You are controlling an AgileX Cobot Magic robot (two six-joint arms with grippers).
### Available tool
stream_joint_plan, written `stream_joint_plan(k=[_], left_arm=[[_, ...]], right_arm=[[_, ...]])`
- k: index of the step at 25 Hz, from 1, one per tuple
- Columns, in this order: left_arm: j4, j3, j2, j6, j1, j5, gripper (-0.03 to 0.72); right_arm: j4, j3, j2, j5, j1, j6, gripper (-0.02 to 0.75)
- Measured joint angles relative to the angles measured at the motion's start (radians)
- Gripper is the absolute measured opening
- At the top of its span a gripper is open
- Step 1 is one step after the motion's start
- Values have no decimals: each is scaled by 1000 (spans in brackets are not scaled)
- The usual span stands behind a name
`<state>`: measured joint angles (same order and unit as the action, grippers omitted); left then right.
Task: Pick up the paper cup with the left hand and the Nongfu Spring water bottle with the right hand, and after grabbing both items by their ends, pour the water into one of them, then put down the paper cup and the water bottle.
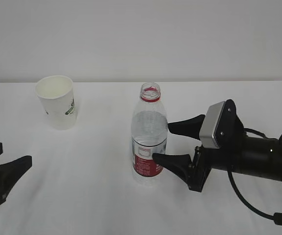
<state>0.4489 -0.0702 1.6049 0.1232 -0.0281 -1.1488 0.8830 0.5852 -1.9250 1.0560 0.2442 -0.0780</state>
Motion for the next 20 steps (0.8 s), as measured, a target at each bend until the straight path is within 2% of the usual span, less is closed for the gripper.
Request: stream_joint_plan(k=[10, 20], left_arm=[[-2, 0, 0, 0, 0, 0, 589], [-5, 0, 0, 0, 0, 0, 588]], right_arm=[[15, 5, -22, -2, 15, -11, 641], [5, 89, -134, 11, 61, -15, 629]])
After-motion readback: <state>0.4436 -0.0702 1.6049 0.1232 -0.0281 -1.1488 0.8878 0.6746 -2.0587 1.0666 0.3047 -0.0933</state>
